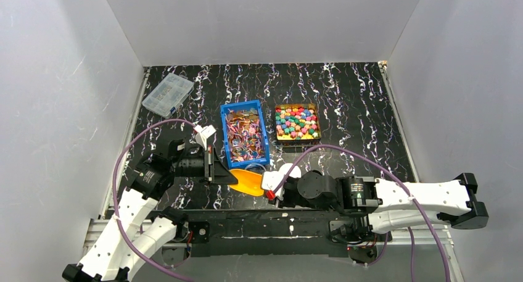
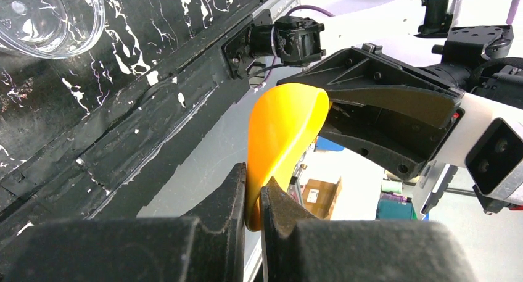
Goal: Pack the candies
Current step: Pick up the spatula from the center of the board.
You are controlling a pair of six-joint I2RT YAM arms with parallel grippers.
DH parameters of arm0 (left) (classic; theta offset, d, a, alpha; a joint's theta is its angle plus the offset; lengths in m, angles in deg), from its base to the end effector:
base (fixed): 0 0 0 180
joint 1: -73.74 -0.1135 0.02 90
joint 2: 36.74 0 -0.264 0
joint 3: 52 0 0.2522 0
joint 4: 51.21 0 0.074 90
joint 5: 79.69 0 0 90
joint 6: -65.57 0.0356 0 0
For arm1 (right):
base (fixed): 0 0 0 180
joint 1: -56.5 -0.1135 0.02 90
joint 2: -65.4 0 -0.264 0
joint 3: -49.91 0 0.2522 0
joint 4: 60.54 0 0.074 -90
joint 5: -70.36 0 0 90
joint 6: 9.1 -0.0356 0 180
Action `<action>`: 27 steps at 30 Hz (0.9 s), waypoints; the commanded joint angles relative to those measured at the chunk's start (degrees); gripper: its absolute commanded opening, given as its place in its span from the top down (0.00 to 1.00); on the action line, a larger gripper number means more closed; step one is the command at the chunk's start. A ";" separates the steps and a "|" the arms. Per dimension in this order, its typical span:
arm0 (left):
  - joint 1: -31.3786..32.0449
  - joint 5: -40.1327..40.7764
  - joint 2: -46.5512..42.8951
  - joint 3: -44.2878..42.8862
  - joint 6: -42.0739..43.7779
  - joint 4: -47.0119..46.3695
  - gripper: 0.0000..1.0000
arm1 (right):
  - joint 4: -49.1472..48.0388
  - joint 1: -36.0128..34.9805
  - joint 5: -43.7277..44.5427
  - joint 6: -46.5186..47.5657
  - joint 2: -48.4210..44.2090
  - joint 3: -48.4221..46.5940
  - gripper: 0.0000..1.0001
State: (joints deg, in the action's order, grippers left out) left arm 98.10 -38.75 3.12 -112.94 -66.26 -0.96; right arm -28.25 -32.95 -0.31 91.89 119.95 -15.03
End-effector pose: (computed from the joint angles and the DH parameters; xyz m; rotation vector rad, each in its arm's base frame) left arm 0.1143 -0.0813 0.3260 0.2490 2.2686 -1.5495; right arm 0.0138 0.2147 0.3339 -1.3634 1.4289 0.5797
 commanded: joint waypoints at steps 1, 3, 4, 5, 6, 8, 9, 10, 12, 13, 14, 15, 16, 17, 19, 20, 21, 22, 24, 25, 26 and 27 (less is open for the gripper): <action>0.16 -4.50 -0.92 0.63 -1.23 -1.16 1.00 | -4.78 -0.50 -0.59 0.85 -1.48 1.02 0.63; 0.16 -4.72 -0.96 0.92 -1.35 -1.16 1.00 | -5.46 -0.46 -0.92 0.87 -1.56 1.26 0.70; 0.16 -4.73 -1.01 0.94 -1.43 -1.16 1.00 | -5.59 -0.46 -0.96 0.92 -1.42 1.33 0.75; 0.16 -4.81 -1.07 0.95 -1.50 -1.21 1.00 | -5.67 -0.46 -0.96 0.90 -1.19 1.27 0.79; 0.16 -4.89 -1.09 1.02 -1.57 -1.22 1.00 | -5.80 -0.47 -1.01 0.90 -1.12 1.28 0.82; 0.16 -4.99 -1.02 1.19 -1.54 -1.24 1.00 | -6.55 -0.46 -1.17 0.85 -0.93 1.42 0.93; 0.17 -4.92 -1.01 1.32 -1.53 -1.18 1.00 | -6.83 -0.46 -1.10 0.88 -0.89 1.49 0.98; 0.16 -4.79 -1.01 1.46 -1.52 -1.16 1.00 | -7.05 -0.48 -1.01 0.86 -0.93 1.44 0.99; 0.16 -4.46 -0.93 1.56 -1.38 -1.12 1.00 | -7.43 -0.46 -0.41 0.87 -1.02 1.49 0.99; 0.21 -4.08 -0.78 1.38 -1.04 -0.78 0.94 | -7.40 -0.46 0.06 0.95 -1.04 1.48 0.99; 0.17 -3.50 -0.68 1.00 -0.53 -0.32 0.87 | -7.07 -0.45 0.80 0.89 -1.03 1.37 0.99; 0.16 -2.96 -0.54 0.76 -0.19 0.06 0.80 | -6.41 -0.46 2.01 0.53 -0.86 1.09 0.99; 0.16 -2.49 -0.38 0.57 0.19 0.27 0.73 | -5.50 -0.48 3.19 0.20 -0.58 0.73 0.99; 0.16 -2.08 -0.19 0.52 0.44 0.47 0.66 | -4.80 -0.49 3.90 -0.13 -0.32 0.22 0.99; 0.16 -1.58 0.40 0.38 0.94 0.66 0.58 | -3.08 -0.46 5.22 -0.75 0.03 -0.37 0.99; 0.16 -1.20 0.79 0.00 1.37 1.08 0.54 | -2.33 -0.46 5.93 -1.00 0.13 -0.55 0.99; 0.16 -0.54 1.14 -0.47 1.91 1.62 0.50 | -1.50 -0.46 6.69 -1.42 0.26 -0.75 0.99; 0.16 0.29 1.52 -1.06 2.49 2.00 0.47 | -0.56 -0.46 7.36 -1.84 0.36 -0.91 0.99; 0.16 2.44 2.24 -2.56 3.98 3.46 0.41 | 1.08 -0.46 8.51 -2.59 0.37 -1.16 0.99; 0.16 4.11 2.65 -3.51 4.96 4.54 0.37 | 1.75 -0.46 9.88 -3.20 0.38 -1.26 0.99; 0.22 5.73 3.22 -4.40 5.99 5.48 0.35 | 2.43 -0.42 10.81 -3.66 0.33 -1.43 0.99; 0.19 8.21 3.67 -5.37 6.98 6.42 0.33 | 3.17 -0.45 11.76 -4.21 0.47 -1.73 0.99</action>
State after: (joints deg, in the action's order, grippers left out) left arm 98.10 -36.34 5.85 -113.68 -63.77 1.38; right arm -27.12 -33.01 5.98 90.16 120.58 -13.68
